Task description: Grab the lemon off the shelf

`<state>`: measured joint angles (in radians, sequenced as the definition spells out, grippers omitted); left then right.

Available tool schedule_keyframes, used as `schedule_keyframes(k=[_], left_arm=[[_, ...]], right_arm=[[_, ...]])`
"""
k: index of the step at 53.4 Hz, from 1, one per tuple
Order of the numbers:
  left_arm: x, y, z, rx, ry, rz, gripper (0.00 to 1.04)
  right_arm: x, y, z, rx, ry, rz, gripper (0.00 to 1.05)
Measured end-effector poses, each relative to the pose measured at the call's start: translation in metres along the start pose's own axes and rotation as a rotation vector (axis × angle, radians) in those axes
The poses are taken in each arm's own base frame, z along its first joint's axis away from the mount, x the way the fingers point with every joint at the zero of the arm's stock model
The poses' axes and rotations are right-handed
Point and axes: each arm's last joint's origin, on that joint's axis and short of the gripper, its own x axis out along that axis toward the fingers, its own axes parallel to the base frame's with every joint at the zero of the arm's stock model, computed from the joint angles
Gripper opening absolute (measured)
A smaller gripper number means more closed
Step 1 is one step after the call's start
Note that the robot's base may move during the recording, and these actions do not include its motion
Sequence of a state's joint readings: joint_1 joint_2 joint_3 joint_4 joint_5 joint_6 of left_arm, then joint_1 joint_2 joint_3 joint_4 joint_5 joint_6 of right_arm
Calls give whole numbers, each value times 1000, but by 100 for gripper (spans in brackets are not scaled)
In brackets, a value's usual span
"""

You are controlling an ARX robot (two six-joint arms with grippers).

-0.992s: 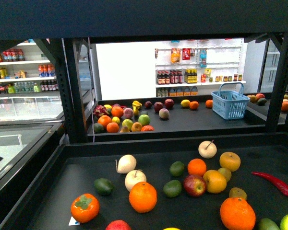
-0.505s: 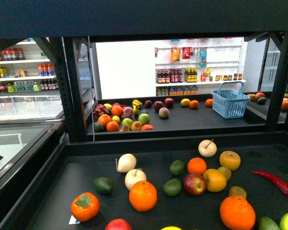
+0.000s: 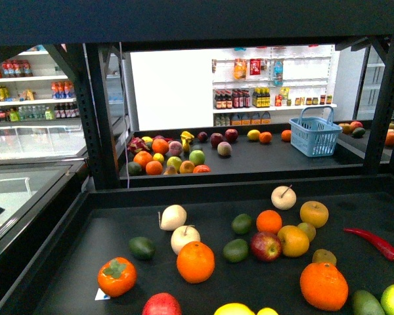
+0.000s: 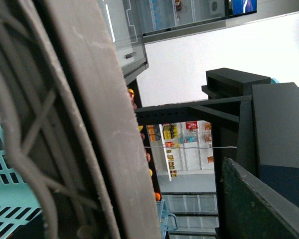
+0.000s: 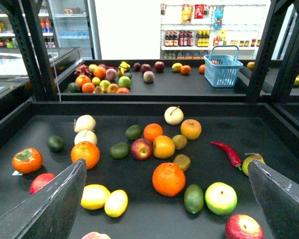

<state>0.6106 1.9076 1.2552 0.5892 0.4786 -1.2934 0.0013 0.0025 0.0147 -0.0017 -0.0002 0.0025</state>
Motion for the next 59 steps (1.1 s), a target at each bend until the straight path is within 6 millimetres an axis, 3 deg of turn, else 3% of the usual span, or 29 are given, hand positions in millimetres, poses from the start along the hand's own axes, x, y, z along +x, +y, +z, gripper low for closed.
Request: schedule_keyframes(k=[2,3,11,14,26,33,39,59], left_arm=[[0,0,0,2,0,1,58],[0,1,0,3,3,12,35],[-1,2,-3,-8,30,28,15],[-2,1,-6,14,44,28,12],[-22,-43,-34,125,169,-51,10],[-34,-82,-65,193,268,-142,7],[-41,-103,-96,226,369,-189,7],[-41,-124,-197,300,681,-289,6]], right_arm=[[0,0,0,0,0,0,97],[0,0,0,0,0,0,97],[0,0,0,0,0,0,97],[0,0,0,0,0,0,97],[0,0,0,0,0,0,97],[0,0,0,0,0,0,97],[0,0,0,0,0,0,97],[0,0,0,0,0,0,97]])
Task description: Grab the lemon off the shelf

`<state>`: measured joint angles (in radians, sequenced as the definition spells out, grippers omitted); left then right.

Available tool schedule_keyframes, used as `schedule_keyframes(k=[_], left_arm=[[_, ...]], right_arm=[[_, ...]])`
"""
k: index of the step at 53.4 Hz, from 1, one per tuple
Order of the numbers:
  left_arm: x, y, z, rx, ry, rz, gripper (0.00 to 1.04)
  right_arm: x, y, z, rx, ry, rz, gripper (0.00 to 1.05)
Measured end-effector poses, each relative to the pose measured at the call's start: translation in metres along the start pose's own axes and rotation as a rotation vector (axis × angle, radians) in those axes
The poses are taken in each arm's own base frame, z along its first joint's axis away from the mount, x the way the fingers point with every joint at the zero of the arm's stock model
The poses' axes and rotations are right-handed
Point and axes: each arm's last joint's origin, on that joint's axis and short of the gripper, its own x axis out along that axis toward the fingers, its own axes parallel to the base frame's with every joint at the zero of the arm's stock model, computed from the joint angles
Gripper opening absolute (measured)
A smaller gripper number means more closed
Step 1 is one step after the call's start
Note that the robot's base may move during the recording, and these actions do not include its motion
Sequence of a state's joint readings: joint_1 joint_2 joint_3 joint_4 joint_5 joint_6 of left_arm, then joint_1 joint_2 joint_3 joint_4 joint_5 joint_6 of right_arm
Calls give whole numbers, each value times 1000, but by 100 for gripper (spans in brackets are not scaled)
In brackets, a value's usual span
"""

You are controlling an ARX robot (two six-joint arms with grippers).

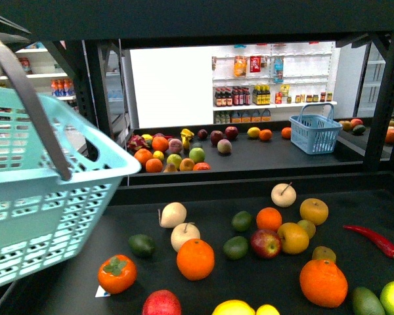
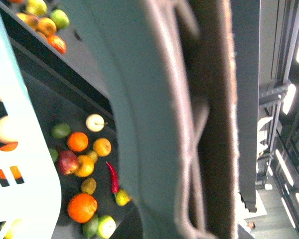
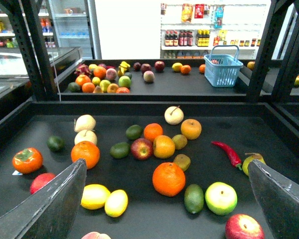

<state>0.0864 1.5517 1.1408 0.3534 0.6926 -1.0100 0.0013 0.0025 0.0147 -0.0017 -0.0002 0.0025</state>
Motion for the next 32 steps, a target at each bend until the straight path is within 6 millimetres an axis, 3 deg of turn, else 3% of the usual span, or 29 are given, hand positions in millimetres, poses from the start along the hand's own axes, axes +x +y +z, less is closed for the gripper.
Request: schedule_keyframes(k=[21,32], left_arm=[[83,-20,-72,81,278,-135,6],[112,-22,-101,108,384,-179,6]], right_arm=[[0,0,0,0,0,0,97],[0,0,0,0,0,0,97]])
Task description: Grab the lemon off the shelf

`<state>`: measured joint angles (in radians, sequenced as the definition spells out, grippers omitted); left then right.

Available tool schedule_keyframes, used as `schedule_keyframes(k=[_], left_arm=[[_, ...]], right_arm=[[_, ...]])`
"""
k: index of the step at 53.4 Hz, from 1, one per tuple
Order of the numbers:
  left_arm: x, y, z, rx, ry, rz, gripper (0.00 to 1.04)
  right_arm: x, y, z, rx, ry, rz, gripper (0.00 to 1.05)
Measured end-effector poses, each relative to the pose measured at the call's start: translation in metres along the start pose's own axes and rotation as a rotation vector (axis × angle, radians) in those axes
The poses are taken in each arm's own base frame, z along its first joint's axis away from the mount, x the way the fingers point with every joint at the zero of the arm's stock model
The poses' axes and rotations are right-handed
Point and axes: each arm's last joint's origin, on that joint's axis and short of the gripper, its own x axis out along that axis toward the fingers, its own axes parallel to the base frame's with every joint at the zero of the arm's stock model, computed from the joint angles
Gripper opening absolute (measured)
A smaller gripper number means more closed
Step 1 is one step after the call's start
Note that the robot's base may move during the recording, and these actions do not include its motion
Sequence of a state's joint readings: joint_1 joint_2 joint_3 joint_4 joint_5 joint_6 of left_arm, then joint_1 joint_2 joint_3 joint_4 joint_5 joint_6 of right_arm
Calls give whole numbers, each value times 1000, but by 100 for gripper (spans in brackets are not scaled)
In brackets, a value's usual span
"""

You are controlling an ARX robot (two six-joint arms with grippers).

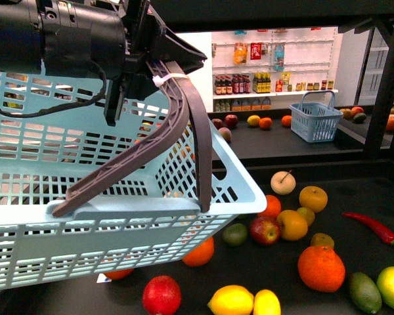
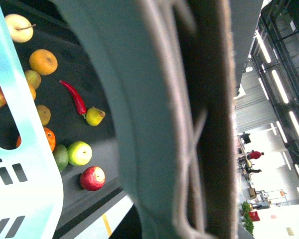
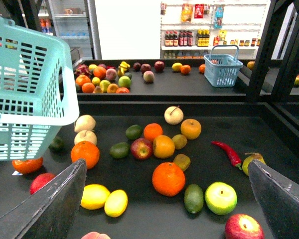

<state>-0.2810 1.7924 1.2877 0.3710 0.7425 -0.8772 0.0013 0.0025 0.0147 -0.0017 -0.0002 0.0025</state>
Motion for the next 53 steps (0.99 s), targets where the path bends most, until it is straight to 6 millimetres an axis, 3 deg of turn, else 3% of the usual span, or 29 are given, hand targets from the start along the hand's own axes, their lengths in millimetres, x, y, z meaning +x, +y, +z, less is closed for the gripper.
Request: schedule_keyframes(k=[23,28,34,44,53], left_arm=[[17,-3,-14,17,50,-44,6],[17,-3,-14,21,49,-44,6],[17,-3,-14,27,48,-43,6],[17,-3,-14,28,47,-42,6],[17,-2,-14,28,47,-42,6]], right_arm=[[0,0,0,1,4,-2,97],[2,1,-9,4,183,2,97],[5,1,-14,17,257,21,97],[27,-8,-12,119,456,36,97],[73,-14,-14,170,587,73,97]])
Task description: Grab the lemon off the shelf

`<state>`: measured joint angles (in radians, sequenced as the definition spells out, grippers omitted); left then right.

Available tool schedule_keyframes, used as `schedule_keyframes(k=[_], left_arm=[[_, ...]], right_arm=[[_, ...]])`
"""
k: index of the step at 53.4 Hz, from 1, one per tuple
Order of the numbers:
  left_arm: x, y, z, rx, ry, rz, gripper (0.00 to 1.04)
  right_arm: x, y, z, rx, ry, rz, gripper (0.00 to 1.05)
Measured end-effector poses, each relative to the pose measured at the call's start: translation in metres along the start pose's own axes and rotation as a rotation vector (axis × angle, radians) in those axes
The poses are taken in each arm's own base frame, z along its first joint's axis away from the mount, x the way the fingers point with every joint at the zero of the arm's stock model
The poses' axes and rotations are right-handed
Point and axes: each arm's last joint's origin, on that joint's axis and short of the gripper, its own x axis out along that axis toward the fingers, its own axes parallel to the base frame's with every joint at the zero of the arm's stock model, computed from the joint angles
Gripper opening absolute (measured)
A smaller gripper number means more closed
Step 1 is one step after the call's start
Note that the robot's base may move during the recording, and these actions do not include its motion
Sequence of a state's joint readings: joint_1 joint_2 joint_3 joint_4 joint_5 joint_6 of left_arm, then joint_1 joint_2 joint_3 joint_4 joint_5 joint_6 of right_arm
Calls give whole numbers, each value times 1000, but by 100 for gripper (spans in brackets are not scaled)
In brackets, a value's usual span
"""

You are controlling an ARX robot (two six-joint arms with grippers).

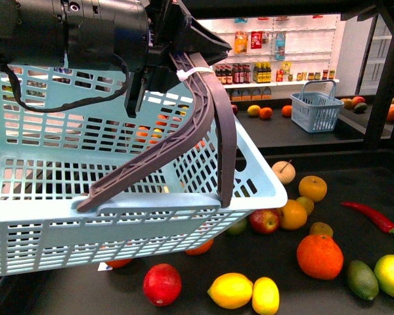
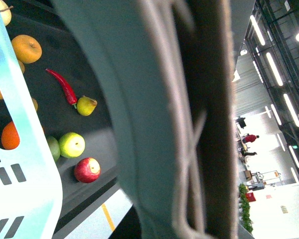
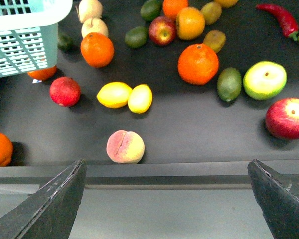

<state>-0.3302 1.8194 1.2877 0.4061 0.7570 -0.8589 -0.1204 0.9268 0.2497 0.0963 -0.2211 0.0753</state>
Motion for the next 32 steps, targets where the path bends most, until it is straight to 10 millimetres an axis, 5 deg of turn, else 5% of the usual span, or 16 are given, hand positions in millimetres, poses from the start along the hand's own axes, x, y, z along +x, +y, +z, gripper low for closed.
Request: schedule_keyframes(k=[8,32], left_arm=[[0,0,0,0,2,-1,6],[0,0,0,2,1,-1,6]], right_arm=[[52,-4,18,29,119,7,97],[203,6,6,131,440,-121,97]])
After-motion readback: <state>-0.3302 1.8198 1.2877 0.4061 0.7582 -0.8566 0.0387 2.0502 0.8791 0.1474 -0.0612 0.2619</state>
